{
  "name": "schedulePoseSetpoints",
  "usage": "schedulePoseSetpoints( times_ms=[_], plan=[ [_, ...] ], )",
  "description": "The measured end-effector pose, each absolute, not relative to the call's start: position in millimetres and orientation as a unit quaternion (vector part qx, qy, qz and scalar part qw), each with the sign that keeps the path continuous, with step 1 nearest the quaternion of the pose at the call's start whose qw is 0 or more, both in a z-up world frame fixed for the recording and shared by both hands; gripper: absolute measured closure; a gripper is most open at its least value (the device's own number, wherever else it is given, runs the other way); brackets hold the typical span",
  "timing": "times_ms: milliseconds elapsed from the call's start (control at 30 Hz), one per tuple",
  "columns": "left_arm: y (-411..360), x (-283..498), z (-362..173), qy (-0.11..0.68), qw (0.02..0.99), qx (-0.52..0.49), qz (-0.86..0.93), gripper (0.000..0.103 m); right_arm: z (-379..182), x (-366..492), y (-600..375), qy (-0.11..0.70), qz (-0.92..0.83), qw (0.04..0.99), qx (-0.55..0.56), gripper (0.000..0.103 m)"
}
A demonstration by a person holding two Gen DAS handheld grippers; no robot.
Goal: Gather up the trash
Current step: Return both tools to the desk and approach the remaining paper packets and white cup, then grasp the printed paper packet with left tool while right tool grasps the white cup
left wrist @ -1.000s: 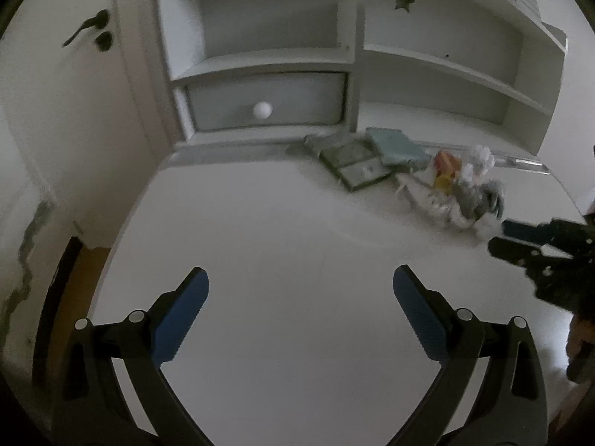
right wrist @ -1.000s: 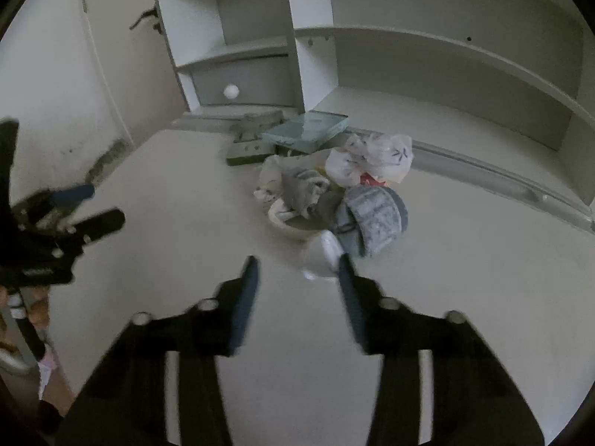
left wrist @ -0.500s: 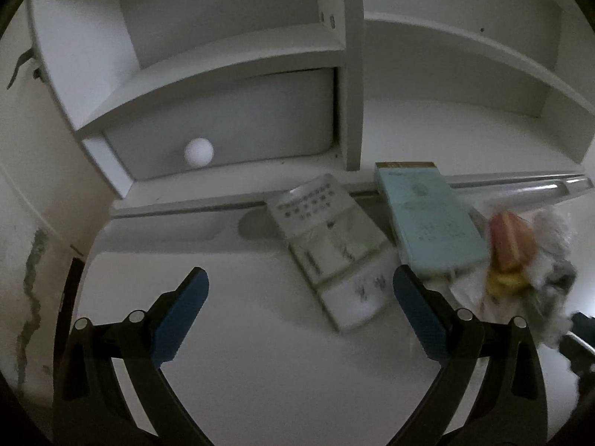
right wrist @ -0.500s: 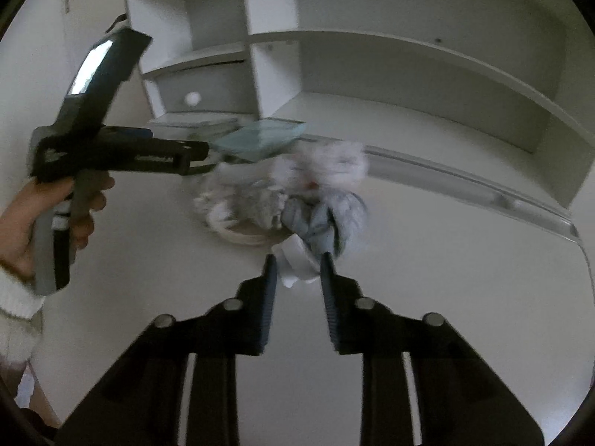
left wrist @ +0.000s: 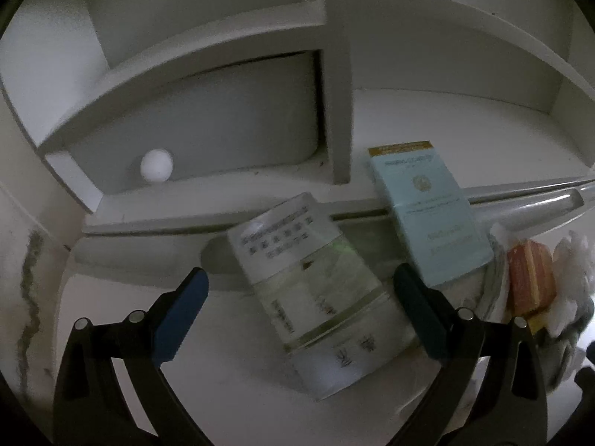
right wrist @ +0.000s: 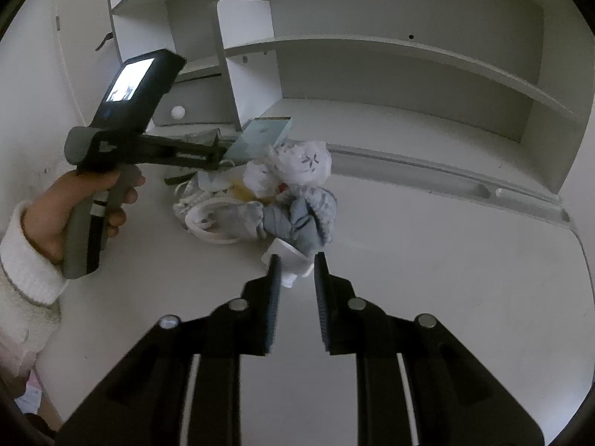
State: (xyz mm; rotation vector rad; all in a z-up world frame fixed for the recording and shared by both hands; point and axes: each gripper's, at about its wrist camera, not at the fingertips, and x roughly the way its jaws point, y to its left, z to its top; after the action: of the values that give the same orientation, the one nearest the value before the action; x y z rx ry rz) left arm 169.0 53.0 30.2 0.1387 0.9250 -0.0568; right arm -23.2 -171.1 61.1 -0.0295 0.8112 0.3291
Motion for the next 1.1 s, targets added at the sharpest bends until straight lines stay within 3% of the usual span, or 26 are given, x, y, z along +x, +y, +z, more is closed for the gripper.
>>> schedulePoseSetpoints(
  times_ms=[67, 133, 167, 200, 367, 467, 533, 567, 633, 667, 1100],
  plan=[
    [74, 167, 27, 0.454, 0.889, 0.037, -0.036, 0.006, 61, -23, -171, 0.393, 0.166, 0.904, -0.014, 0.083],
    [92, 165, 27, 0.455, 0.89, 0.028, -0.02, 0.006, 60, -22, -168, 0.397, 0.177, 0.9, -0.017, 0.07],
    [102, 165, 27, 0.456, 0.89, 0.021, -0.011, 0.006, 59, -22, -166, 0.4, 0.182, 0.898, -0.02, 0.056],
    [111, 166, 27, 0.458, 0.889, 0.018, -0.001, 0.006, 58, -21, -164, 0.404, 0.185, 0.896, -0.025, 0.049],
    [141, 168, 28, 0.473, 0.881, 0.004, 0.024, 0.006, 51, -10, -155, 0.427, 0.174, 0.886, -0.046, 0.049],
    [142, 168, 29, 0.474, 0.88, 0.005, 0.024, 0.006, 49, -3, -154, 0.434, 0.172, 0.884, -0.036, 0.064],
    [139, 170, 29, 0.471, 0.882, 0.009, 0.015, 0.007, 48, 0, -153, 0.435, 0.168, 0.884, -0.032, 0.068],
    [132, 170, 30, 0.467, 0.884, 0.011, 0.008, 0.011, 48, 0, -154, 0.435, 0.168, 0.884, -0.026, 0.068],
    [131, 168, 35, 0.451, 0.892, 0.013, -0.003, 0.043, 50, -2, -155, 0.431, 0.166, 0.887, -0.02, 0.068],
    [131, 165, 38, 0.45, 0.893, 0.008, -0.003, 0.044, 51, -4, -157, 0.429, 0.164, 0.888, -0.018, 0.068],
    [139, 151, 53, 0.426, 0.904, -0.019, -0.025, 0.045, 57, -31, -245, 0.425, 0.056, 0.902, 0.039, 0.068]
  ],
)
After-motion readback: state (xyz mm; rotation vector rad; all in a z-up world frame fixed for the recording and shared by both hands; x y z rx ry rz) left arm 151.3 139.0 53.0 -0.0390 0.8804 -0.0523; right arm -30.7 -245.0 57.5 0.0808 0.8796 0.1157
